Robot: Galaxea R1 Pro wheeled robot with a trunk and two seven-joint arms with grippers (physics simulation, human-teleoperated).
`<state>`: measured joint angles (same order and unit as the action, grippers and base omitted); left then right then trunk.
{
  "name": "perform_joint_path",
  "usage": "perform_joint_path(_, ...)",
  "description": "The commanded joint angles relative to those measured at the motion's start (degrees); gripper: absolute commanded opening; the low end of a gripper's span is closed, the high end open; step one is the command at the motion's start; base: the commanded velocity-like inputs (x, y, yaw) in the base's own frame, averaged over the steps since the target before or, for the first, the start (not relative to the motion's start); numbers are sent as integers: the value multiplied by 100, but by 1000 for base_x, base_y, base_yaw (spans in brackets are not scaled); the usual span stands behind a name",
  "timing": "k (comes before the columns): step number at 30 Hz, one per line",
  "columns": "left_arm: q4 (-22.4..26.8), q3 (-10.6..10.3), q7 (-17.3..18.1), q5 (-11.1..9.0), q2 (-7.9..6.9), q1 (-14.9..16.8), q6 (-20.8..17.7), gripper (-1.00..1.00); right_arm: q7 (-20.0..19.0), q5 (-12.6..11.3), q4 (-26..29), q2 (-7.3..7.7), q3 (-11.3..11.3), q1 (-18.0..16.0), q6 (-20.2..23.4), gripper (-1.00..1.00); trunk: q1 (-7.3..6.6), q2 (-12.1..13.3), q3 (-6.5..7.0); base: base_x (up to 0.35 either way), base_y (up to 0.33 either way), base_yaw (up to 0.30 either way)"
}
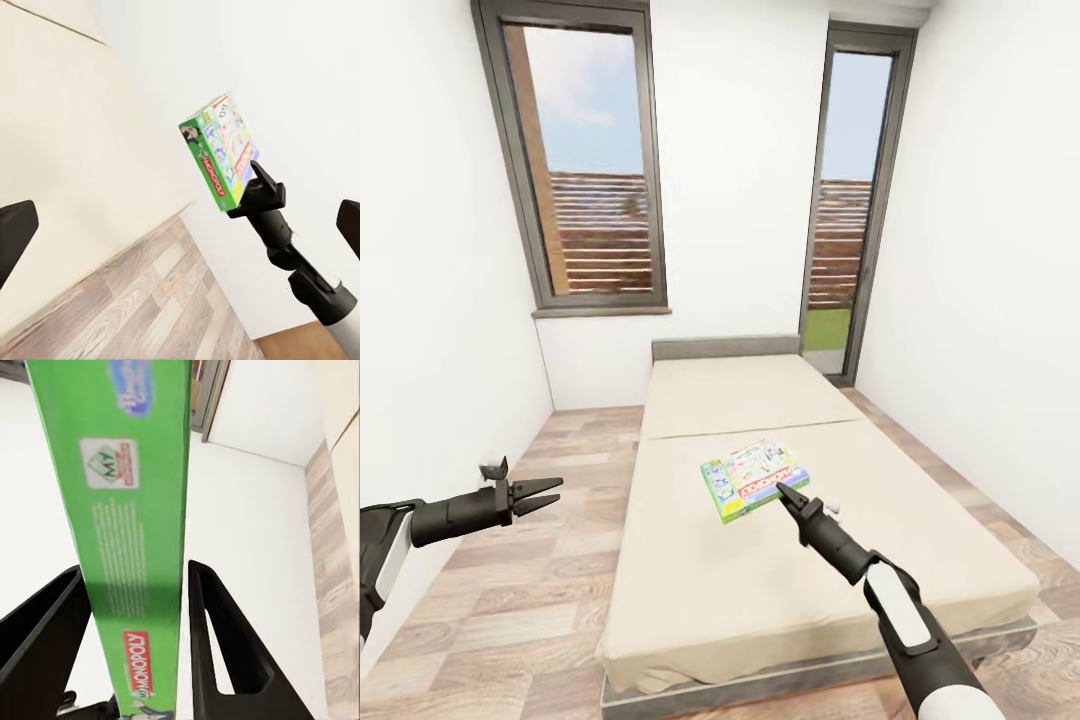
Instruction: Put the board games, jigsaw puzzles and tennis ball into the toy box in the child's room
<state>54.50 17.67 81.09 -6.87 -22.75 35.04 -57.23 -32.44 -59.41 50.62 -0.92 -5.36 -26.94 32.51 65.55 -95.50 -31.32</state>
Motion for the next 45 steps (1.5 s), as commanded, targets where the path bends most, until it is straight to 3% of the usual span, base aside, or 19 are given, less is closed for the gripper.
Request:
perform_joint_path(1, -1, 0, 16, -8, -1, 3, -60, 100, 168, -31, 33, 3, -22, -4, 58, -100, -23, 38, 12, 0, 0, 0)
perform_joint_path(7, -1, 0, 13, -8, -1, 3, -60, 100, 513, -51, 96, 12, -27, -4, 170, -100, -155, 279, 120, 0, 0, 0)
perform_joint_path(18, -1, 0, 3, -8, -1, 3, -60, 100, 262, -36, 95, 7, -32, -4, 164, -100, -397, 720, 317, 0, 0, 0)
perform_joint_path(45, -1, 0, -14, 1, 51, 3, -60, 100, 247, -36, 79, -4, -35, -2, 142, -100, -990, 1803, 802, 0, 0, 0)
